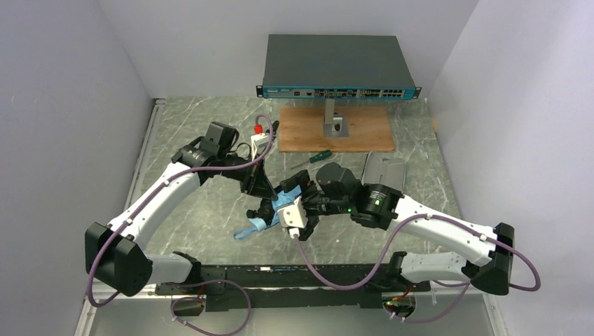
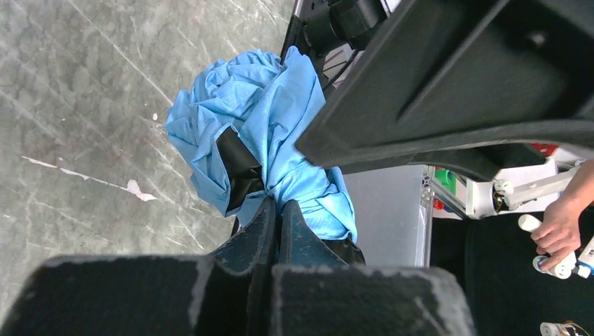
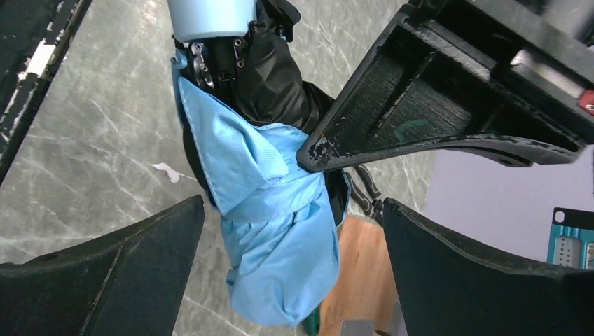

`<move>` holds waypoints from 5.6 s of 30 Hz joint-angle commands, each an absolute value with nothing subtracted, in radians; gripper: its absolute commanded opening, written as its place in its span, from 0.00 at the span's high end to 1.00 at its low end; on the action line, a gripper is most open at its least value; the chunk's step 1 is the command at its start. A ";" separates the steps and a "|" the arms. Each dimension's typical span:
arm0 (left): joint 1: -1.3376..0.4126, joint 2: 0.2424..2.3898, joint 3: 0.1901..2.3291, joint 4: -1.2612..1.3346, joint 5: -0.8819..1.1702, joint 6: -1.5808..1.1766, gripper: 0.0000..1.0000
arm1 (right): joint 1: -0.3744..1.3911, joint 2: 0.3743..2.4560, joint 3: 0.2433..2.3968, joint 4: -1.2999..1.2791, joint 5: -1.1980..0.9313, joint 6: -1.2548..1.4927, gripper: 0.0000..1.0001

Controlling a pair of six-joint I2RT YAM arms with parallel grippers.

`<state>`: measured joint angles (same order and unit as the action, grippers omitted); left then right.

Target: Open the umbrella

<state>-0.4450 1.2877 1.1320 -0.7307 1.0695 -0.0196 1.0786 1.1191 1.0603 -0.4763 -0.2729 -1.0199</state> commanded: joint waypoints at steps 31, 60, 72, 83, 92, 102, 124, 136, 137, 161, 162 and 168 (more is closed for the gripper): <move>0.027 1.125 1.319 -0.683 1.121 0.229 0.11 | 0.702 1.144 1.049 -0.631 -0.685 -0.612 1.00; -0.455 1.059 1.183 -0.813 0.849 0.529 0.62 | 0.686 1.214 1.093 -0.642 -0.817 -0.496 1.00; 0.068 1.091 1.272 -0.735 0.891 0.441 1.00 | 0.626 1.178 0.973 -0.795 -0.780 -0.518 1.00; -0.046 0.915 1.109 -0.518 0.612 0.447 0.23 | 0.610 1.284 1.053 -0.708 -0.870 -0.321 1.00; -0.295 0.876 1.018 -0.459 0.378 0.524 0.23 | 0.609 1.358 1.120 -0.710 -0.937 -0.268 1.00; -0.307 0.944 1.015 -0.449 0.160 0.443 0.51 | 0.609 1.329 1.130 -0.751 -0.956 -0.319 1.00; 0.277 1.179 1.190 -0.281 0.240 0.650 1.00 | 0.435 1.341 1.051 -1.148 -0.866 -0.731 1.00; 0.294 1.181 1.461 -0.516 0.709 0.124 0.04 | 0.438 1.310 1.079 -0.717 -1.001 -0.274 1.00; 0.305 1.153 1.445 -0.497 0.748 0.086 0.01 | 0.439 1.304 1.078 -0.677 -1.016 -0.242 1.00; 0.191 0.760 0.839 0.128 1.093 -0.701 0.00 | 0.685 1.545 1.343 0.011 -1.119 0.317 1.00; 0.188 0.759 0.829 0.130 1.098 -0.715 0.00 | 0.694 1.561 1.361 0.058 -1.119 0.351 1.00; 0.134 0.745 0.772 0.220 1.180 -0.756 0.00 | 0.739 1.648 1.442 0.240 -1.118 0.537 1.00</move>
